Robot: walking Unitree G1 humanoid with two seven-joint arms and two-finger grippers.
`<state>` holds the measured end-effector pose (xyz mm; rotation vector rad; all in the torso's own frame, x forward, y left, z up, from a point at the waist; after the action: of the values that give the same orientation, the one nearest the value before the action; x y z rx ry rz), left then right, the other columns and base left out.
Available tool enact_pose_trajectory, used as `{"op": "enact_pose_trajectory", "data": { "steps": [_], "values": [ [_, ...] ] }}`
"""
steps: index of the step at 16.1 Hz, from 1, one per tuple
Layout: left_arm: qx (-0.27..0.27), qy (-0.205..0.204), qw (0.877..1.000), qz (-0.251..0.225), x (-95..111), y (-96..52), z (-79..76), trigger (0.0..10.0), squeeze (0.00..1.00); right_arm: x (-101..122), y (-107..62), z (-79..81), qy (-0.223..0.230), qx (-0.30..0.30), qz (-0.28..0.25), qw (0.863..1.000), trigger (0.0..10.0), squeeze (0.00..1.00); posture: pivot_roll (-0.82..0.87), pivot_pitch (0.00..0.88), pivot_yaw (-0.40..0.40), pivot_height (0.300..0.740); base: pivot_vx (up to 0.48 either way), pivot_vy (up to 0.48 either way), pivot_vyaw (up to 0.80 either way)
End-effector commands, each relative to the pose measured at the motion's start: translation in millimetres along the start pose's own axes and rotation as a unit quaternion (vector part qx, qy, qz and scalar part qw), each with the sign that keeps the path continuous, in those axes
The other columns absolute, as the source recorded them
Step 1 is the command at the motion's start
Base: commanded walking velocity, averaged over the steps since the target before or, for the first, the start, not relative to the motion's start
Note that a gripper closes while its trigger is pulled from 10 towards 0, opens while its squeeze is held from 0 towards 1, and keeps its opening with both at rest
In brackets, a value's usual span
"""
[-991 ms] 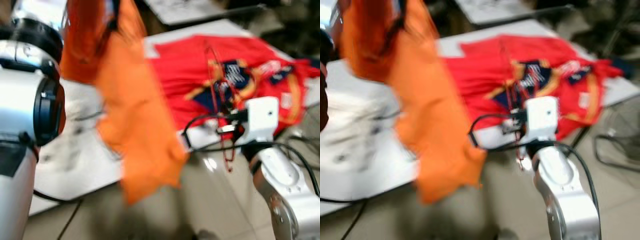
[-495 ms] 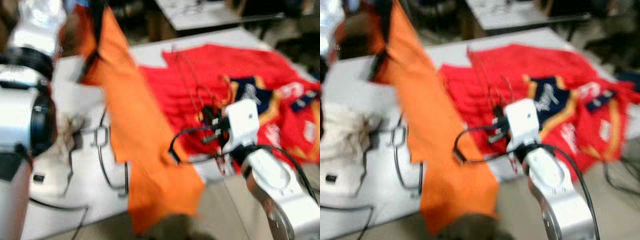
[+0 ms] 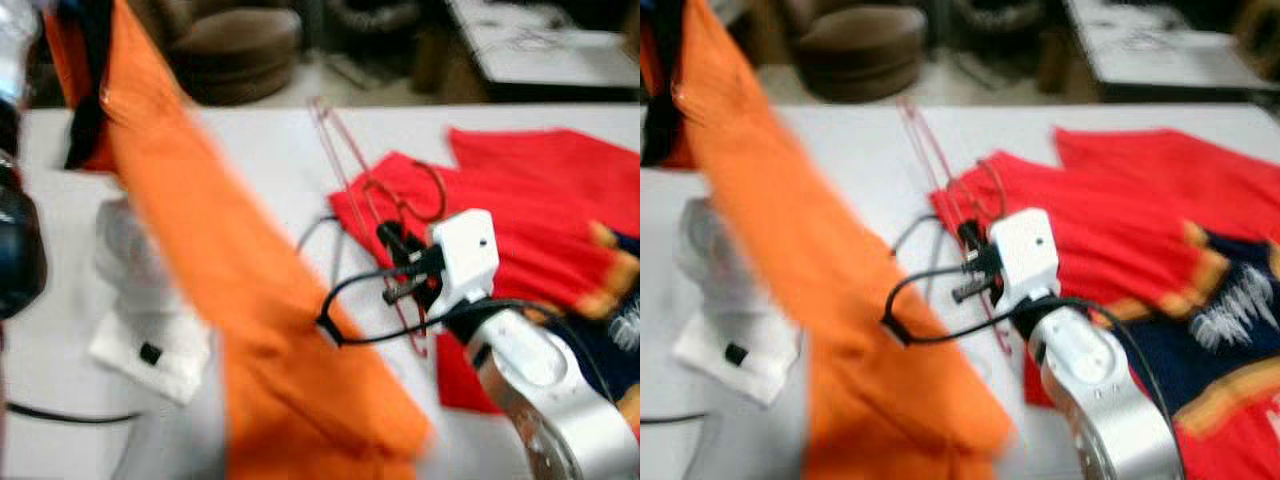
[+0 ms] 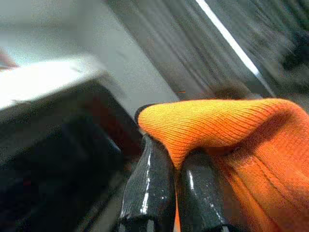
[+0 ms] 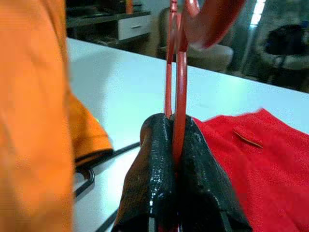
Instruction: Hang hanger
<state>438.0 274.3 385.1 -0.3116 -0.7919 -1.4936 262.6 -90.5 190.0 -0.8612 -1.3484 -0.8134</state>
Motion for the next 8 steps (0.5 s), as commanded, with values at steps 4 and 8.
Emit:
{"op": "enact_pose_trajectory", "data": {
  "steps": [4,8],
  "values": [
    [-0.148,-0.004,0.989,0.021,-24.8,-9.7,-47.9,10.0,0.00,-2.4,-9.6,10.1,0.000,0.035,0.006,0.999,10.0,0.00,-0.14,0.040,0.072,0.740,0.000,0.000,0.00],
    [-0.375,-0.039,0.924,0.060,-59.4,-46.5,-109.4,10.0,1.00,-14.7,-13.1,20.5,-0.013,0.081,0.040,0.996,10.0,0.00,-0.13,0.036,0.067,0.740,0.000,0.000,0.00]
  ]
}}
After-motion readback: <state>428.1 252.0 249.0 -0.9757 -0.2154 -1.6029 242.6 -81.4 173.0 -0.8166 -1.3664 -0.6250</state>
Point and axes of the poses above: a point about 5 cm out from each wrist's last joint towards the gripper, its own y axis pointing out of the wrist towards the gripper, its own x axis along the axis of the wrist's last joint, z = x × y, the point moved 4 cm from there along y, pointing out of the wrist towards the gripper, and after that the axes turned 7 degrees about y, right-handed, at the moved point
